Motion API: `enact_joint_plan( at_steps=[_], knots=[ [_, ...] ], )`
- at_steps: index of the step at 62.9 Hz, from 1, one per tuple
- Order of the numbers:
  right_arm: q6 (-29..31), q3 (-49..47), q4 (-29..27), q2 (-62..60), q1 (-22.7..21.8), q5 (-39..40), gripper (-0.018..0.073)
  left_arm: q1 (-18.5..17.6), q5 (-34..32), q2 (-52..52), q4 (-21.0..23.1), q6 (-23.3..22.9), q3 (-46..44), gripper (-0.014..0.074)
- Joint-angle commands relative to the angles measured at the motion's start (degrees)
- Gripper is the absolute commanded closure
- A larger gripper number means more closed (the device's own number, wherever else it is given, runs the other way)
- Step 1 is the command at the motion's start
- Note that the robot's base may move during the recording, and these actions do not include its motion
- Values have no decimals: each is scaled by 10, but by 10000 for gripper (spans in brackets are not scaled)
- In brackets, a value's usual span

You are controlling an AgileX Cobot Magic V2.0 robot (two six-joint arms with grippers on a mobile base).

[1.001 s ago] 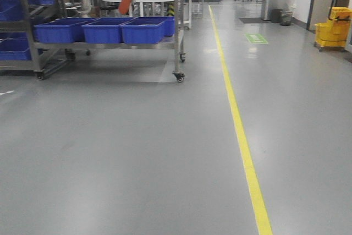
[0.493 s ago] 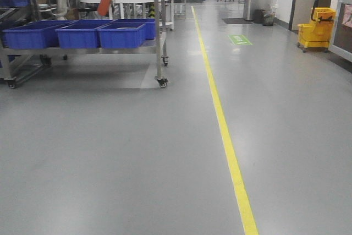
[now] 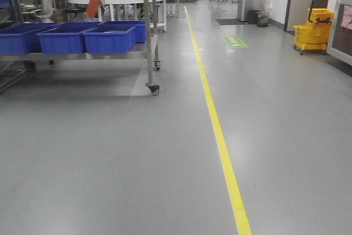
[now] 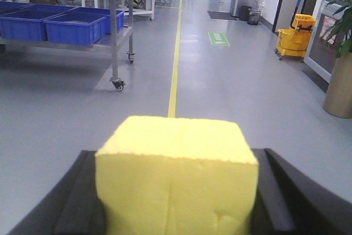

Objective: Place yellow foam block on left shelf second layer
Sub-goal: 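Drive the base away from the table holding the block in the right gripper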

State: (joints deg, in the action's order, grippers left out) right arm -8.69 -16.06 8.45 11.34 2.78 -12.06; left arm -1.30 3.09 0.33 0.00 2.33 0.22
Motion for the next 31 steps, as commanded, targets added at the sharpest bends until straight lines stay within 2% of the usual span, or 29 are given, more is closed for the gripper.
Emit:
enact_joint_plan(
  at_steps=[1,31],
  knots=[
    [5,-17,3,5,-5,54,132,1,-47,12,3,-2,16,472],
    [5,-17,3,5,-5,54,132,1,-47,12,3,-2,16,472]
  ],
)
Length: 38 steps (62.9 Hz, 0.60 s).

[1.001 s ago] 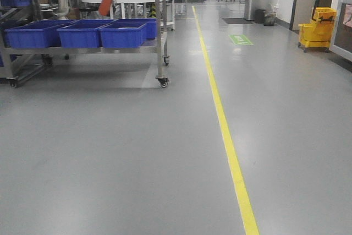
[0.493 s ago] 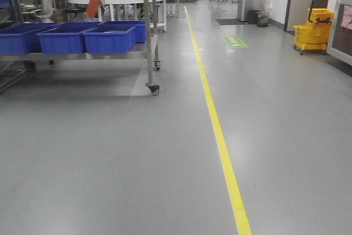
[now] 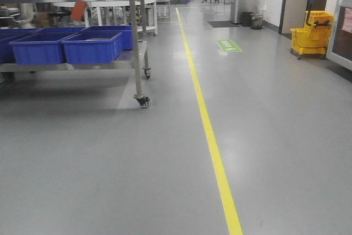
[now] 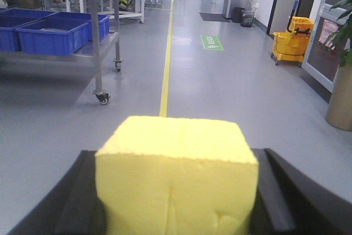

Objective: Place yellow foam block on left shelf second layer
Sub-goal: 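Drive the base away from the table holding the block in the right gripper, then turn the base toward the shelving rack of blue bins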

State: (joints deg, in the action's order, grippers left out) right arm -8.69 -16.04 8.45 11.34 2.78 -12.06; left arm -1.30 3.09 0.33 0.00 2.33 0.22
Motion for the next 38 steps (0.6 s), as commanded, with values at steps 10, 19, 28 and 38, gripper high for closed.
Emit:
enact_joint_plan(
  at_steps=[10,19,28,38],
  knots=[
    [5,-17,3,5,-5,54,132,1,-47,12,3,-2,16,472],
    [5,-17,3,5,-5,54,132,1,-47,12,3,-2,16,472],
    [5,-17,3,5,-5,54,132,1,-47,12,3,-2,16,472],
    [5,-17,3,5,-5,54,132,1,-47,12,3,-2,16,472]
  ],
)
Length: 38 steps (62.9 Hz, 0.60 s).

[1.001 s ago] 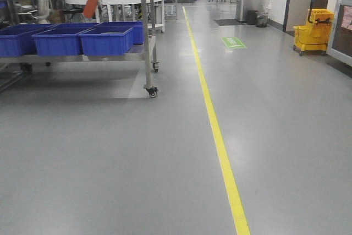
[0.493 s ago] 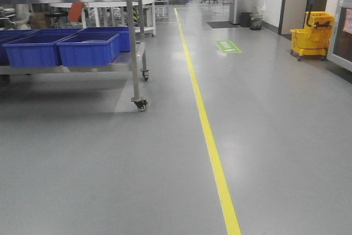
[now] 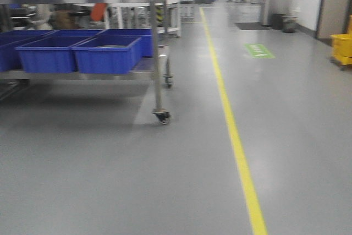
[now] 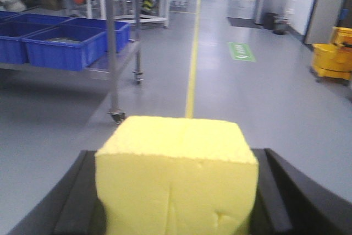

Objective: Place yellow foam block on left shelf second layer
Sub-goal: 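Turn the base toward the shelving rack of blue bins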

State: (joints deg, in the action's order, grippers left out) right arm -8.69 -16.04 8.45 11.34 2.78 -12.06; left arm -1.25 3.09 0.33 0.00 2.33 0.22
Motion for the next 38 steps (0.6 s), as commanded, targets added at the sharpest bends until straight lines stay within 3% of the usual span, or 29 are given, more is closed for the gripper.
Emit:
enact_joint_plan(
  at_steps=[1,38],
  knots=[
    [5,-17,3,5,-5,54,132,1,-47,12,3,-2,16,472],
    [5,-17,3,5,-5,54,132,1,-47,12,3,-2,16,472]
  ],
)
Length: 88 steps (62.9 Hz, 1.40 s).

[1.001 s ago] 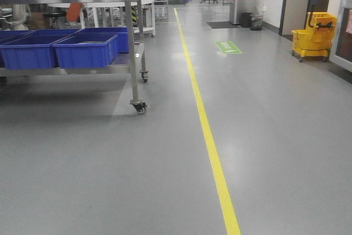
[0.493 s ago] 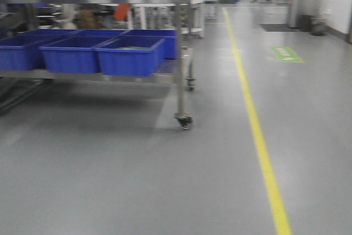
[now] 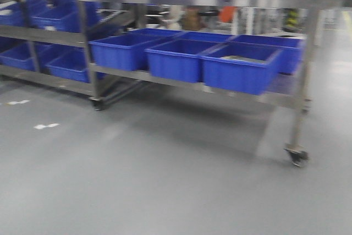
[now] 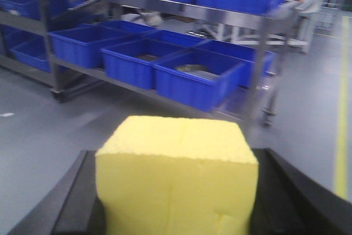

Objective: Place yellow foam block on left shelf second layer
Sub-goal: 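Turn the base toward the shelving rack of blue bins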

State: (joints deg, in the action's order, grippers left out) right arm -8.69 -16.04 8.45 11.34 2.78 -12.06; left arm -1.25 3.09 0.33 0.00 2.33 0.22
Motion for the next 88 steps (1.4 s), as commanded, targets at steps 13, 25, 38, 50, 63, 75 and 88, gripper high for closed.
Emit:
enact_joint_plan(
  at_steps=[13,25,38,50,63,75,88],
  knots=[
    [5,-17,3,5,-5,54,132,1,-47,12,3,-2,16,472],
    [5,-17,3,5,-5,54,132,1,-47,12,3,-2,16,472],
    [5,-17,3,5,-5,54,132,1,-47,12,3,-2,16,472],
    [5,-17,3,5,-5,54,132,1,-47,12,3,-2,16,472],
    [5,-17,3,5,-5,54,132,1,-47,12,3,-2,16,472],
    [5,-17,3,5,-5,54,132,1,-47,12,3,-2,16,472],
    [5,-17,3,5,-5,54,132,1,-47,12,3,-2,16,472]
  ],
)
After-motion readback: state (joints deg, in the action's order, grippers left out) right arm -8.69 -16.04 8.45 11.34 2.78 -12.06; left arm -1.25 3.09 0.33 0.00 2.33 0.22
